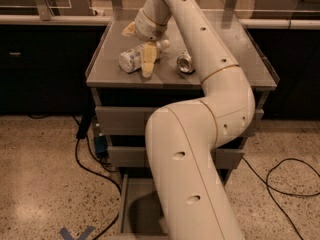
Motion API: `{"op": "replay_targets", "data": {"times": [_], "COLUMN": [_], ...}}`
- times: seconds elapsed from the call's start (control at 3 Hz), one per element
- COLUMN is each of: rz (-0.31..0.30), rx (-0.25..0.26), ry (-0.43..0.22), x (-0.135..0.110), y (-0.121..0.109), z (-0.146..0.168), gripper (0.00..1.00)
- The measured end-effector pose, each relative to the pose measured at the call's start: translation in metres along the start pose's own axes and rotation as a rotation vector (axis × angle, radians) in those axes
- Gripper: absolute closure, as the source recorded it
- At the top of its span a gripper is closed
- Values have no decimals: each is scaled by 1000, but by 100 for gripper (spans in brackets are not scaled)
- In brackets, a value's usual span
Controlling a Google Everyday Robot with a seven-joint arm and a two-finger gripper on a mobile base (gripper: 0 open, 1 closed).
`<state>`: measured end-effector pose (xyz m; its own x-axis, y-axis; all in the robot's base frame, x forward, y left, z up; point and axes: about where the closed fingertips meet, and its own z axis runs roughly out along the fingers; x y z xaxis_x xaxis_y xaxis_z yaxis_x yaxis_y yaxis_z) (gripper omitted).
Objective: Place blue plastic bottle into bottom drawer
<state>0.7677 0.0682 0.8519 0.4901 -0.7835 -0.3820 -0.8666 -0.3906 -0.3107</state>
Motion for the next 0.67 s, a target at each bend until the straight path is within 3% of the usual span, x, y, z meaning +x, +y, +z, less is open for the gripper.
{"op": "replay_targets", "data": {"times": [0.33, 0.67], "rz": [-4, -4], "rx": [24, 48], "ry": [-12, -16], "x": [-3, -4], "y": [-10, -18], "z": [9, 14], "gripper": [14, 37]}}
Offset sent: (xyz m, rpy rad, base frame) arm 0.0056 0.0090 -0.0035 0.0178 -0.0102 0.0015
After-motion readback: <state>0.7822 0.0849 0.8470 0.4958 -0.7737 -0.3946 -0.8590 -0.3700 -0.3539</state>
